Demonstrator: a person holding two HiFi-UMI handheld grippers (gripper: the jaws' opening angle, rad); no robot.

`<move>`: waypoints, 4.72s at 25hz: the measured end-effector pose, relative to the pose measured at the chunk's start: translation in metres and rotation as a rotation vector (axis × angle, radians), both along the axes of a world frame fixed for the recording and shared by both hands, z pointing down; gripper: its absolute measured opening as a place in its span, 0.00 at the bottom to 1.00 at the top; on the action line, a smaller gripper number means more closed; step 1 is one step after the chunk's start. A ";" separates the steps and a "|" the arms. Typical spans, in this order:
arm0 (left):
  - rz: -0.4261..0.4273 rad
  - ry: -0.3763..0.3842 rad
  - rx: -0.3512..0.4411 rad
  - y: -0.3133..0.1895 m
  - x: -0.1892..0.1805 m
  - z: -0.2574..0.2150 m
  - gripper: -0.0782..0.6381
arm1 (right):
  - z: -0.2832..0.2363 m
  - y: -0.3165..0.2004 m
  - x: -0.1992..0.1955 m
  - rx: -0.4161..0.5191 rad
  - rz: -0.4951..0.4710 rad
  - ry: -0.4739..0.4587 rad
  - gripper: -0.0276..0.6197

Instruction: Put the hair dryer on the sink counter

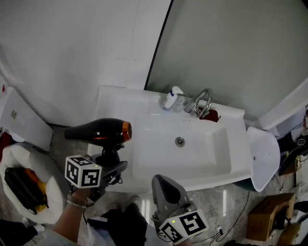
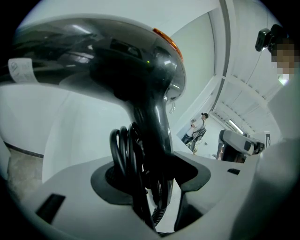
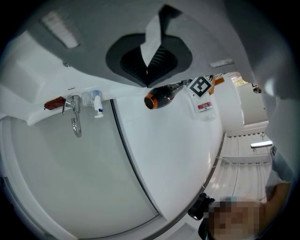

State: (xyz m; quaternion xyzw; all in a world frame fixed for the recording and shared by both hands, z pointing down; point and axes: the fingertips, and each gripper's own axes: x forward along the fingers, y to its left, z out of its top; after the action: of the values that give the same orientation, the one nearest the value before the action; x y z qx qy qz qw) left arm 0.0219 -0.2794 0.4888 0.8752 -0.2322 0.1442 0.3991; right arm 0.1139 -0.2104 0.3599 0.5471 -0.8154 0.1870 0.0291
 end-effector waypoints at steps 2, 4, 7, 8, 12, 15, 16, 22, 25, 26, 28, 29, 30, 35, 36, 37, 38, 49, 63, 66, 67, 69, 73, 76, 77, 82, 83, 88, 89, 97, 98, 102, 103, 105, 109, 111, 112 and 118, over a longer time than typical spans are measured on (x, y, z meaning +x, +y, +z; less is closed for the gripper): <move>0.010 -0.009 -0.024 -0.004 0.003 0.010 0.46 | 0.003 -0.001 0.001 -0.005 -0.001 0.000 0.04; 0.024 -0.028 -0.045 -0.006 0.005 0.020 0.46 | 0.004 -0.002 0.002 -0.007 -0.003 0.002 0.04; 0.042 -0.057 -0.072 -0.007 0.007 0.034 0.46 | 0.006 -0.001 0.004 -0.013 -0.002 0.003 0.04; 0.046 -0.063 -0.083 -0.008 0.008 0.039 0.46 | 0.007 -0.002 0.005 -0.015 -0.002 0.003 0.04; 0.059 -0.083 -0.134 -0.010 0.009 0.057 0.46 | 0.010 -0.002 0.007 -0.020 -0.005 0.006 0.04; 0.069 -0.115 -0.161 -0.011 0.009 0.070 0.46 | 0.014 -0.004 0.008 -0.031 -0.009 0.006 0.04; 0.069 -0.129 -0.167 -0.012 0.008 0.073 0.46 | 0.015 -0.005 0.008 -0.034 -0.011 0.007 0.04; 0.050 -0.145 -0.234 -0.018 0.008 0.091 0.46 | 0.018 -0.005 0.009 -0.036 -0.015 0.023 0.04; 0.045 -0.158 -0.255 -0.021 0.008 0.097 0.46 | 0.018 -0.004 0.011 -0.037 -0.010 0.020 0.04; 0.041 -0.164 -0.263 -0.022 0.008 0.099 0.46 | 0.019 -0.004 0.012 -0.038 -0.009 0.020 0.04; 0.030 -0.175 -0.282 -0.023 0.008 0.104 0.46 | 0.019 -0.002 0.013 -0.040 -0.009 0.019 0.04; 0.022 -0.177 -0.291 -0.023 0.007 0.106 0.46 | 0.020 -0.001 0.013 -0.041 -0.010 0.018 0.04; 0.015 -0.174 -0.300 -0.023 0.006 0.107 0.46 | 0.020 0.000 0.014 -0.041 -0.011 0.018 0.04; -0.029 -0.127 -0.335 -0.026 0.007 0.106 0.47 | 0.021 0.003 0.017 -0.045 -0.010 0.008 0.04; -0.039 -0.119 -0.347 -0.027 0.007 0.106 0.47 | 0.022 0.004 0.017 -0.046 -0.012 0.007 0.04; -0.050 -0.111 -0.358 -0.027 0.006 0.106 0.47 | 0.022 0.005 0.016 -0.046 -0.015 0.008 0.04; -0.060 -0.108 -0.368 -0.028 0.006 0.106 0.47 | 0.023 0.005 0.016 -0.046 -0.018 0.008 0.04; -0.117 -0.243 -0.442 -0.030 0.008 0.111 0.47 | 0.019 0.008 0.014 -0.036 -0.034 0.009 0.04; -0.174 -0.430 -0.312 -0.039 -0.007 0.112 0.49 | 0.017 0.011 0.017 -0.033 -0.026 0.005 0.04; -0.179 -0.413 -0.288 -0.039 -0.008 0.113 0.49 | 0.017 0.010 0.016 -0.031 -0.026 0.006 0.04; -0.179 -0.408 -0.281 -0.039 -0.008 0.113 0.49 | 0.016 0.010 0.016 -0.030 -0.026 0.007 0.04; -0.168 -0.402 -0.264 -0.038 -0.007 0.113 0.49 | 0.017 0.010 0.015 -0.031 -0.027 0.009 0.04; -0.131 -0.380 -0.224 -0.035 -0.004 0.111 0.50 | 0.018 0.010 0.012 -0.034 -0.032 0.009 0.04; -0.121 -0.354 -0.189 -0.032 -0.001 0.108 0.54 | 0.017 0.011 0.010 -0.033 -0.036 0.009 0.04; -0.122 -0.349 -0.175 -0.032 0.000 0.108 0.56 | 0.018 0.011 0.009 -0.034 -0.036 0.010 0.04; -0.144 -0.319 -0.129 -0.031 0.000 0.105 0.58 | 0.017 0.014 0.009 -0.037 -0.033 0.014 0.04; -0.151 -0.308 -0.131 -0.031 0.000 0.104 0.58 | 0.017 0.014 0.009 -0.037 -0.032 0.014 0.04; -0.166 -0.272 -0.139 -0.030 -0.007 0.102 0.60 | 0.020 0.015 0.010 -0.040 -0.031 0.012 0.04; -0.168 -0.266 -0.141 -0.029 -0.009 0.102 0.60 | 0.020 0.015 0.009 -0.041 -0.032 0.012 0.04; -0.165 -0.214 -0.143 -0.026 -0.018 0.092 0.61 | 0.018 0.014 0.000 -0.036 -0.053 0.010 0.04; -0.157 -0.215 -0.139 -0.024 -0.018 0.091 0.61 | 0.018 0.014 -0.001 -0.036 -0.056 0.010 0.04; -0.122 -0.223 -0.132 -0.019 -0.020 0.088 0.61 | 0.017 0.014 -0.004 -0.036 -0.062 0.011 0.04; -0.123 -0.220 -0.133 -0.019 -0.022 0.088 0.61 | 0.017 0.014 -0.004 -0.036 -0.063 0.010 0.04; -0.130 -0.205 -0.136 -0.017 -0.024 0.086 0.61 | 0.017 0.014 -0.006 -0.035 -0.064 0.009 0.04; -0.141 -0.178 -0.138 -0.012 -0.029 0.081 0.61 | 0.018 0.014 -0.009 -0.034 -0.066 0.009 0.04; -0.146 -0.163 -0.142 -0.011 -0.031 0.078 0.61 | 0.017 0.013 -0.011 -0.033 -0.068 0.008 0.04; -0.146 -0.158 -0.145 -0.011 -0.031 0.077 0.61 | 0.017 0.013 -0.012 -0.033 -0.069 0.008 0.04; -0.140 -0.152 -0.135 -0.008 -0.038 0.069 0.61 | 0.013 0.013 -0.020 -0.024 -0.075 0.010 0.04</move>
State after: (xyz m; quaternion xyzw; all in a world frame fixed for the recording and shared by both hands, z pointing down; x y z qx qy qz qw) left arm -0.0160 -0.2870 0.5578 0.8146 -0.3120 0.1974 0.4474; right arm 0.0943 -0.1973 0.3725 0.5165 -0.8330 0.1927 0.0465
